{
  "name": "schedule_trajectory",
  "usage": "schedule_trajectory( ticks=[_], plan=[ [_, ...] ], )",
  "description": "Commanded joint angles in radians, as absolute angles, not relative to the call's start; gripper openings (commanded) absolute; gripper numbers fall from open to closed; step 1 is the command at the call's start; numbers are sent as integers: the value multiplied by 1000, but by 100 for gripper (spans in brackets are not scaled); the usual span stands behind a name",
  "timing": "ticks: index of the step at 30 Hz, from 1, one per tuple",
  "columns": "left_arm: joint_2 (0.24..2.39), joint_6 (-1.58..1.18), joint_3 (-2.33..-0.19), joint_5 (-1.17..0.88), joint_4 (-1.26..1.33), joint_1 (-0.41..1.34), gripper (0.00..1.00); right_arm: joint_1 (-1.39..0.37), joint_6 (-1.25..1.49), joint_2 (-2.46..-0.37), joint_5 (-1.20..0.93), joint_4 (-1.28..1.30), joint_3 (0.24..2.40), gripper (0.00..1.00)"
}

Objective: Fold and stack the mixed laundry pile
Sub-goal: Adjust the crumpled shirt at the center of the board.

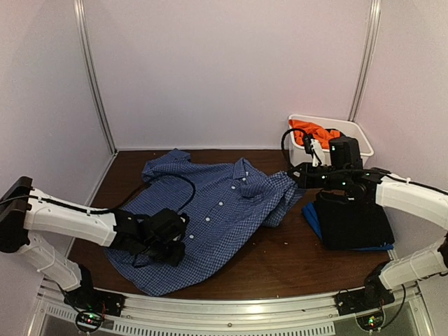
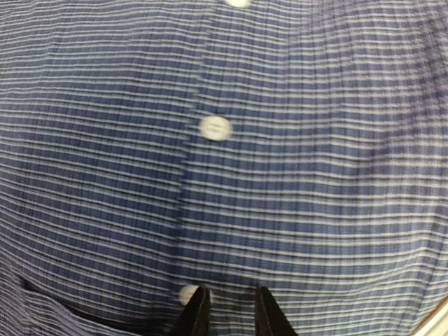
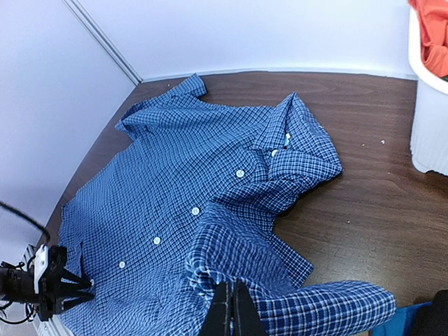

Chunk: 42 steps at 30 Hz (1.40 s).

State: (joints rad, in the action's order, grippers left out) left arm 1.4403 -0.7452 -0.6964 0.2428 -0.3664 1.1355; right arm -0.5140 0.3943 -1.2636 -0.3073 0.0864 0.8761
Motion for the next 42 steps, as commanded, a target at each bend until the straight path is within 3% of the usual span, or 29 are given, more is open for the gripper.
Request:
schedule_trajectory(
  ticks=[1, 2, 6, 8, 12, 19, 22, 24, 29, 32, 38, 42],
  plan=[
    [1368, -684, -675, 229, -336, 955, 21, -505, 400, -1139, -213, 118, 818, 0],
    [1362, -651, -692, 213, -334, 929, 26, -504, 401, -1119, -191, 125, 803, 0],
    [1318, -493, -733, 152, -306, 992, 65, -502, 399, -1102, -124, 95, 800, 0],
    [1314, -439, -745, 152, -288, 1086, 76, -499, 392, -1158, -125, 81, 848, 0],
    [1405, -391, -805, 187, -318, 1269, 80, -499, 385, -1284, -139, 67, 951, 0],
    [1581, -389, -851, 196, -337, 1387, 80, -492, 385, -1366, -160, 50, 1027, 0],
    [1644, -401, -863, 223, -356, 1396, 76, -487, 380, -1366, -153, 60, 1031, 0],
    [1673, -416, -874, 263, -381, 1397, 67, -485, 378, -1354, -147, 70, 1022, 0],
    [1582, -444, -847, 312, -392, 1397, 19, -482, 379, -1261, -125, 103, 954, 0],
    [1424, -453, -788, 292, -339, 1372, 1, -481, 386, -1170, -134, 129, 896, 0],
    [1164, -461, -657, 30, -188, 1046, 0, -483, 420, -1112, -165, 137, 859, 0],
    [1210, -426, -705, -88, -216, 769, 0, -482, 421, -1258, -169, 73, 957, 0]
  ],
)
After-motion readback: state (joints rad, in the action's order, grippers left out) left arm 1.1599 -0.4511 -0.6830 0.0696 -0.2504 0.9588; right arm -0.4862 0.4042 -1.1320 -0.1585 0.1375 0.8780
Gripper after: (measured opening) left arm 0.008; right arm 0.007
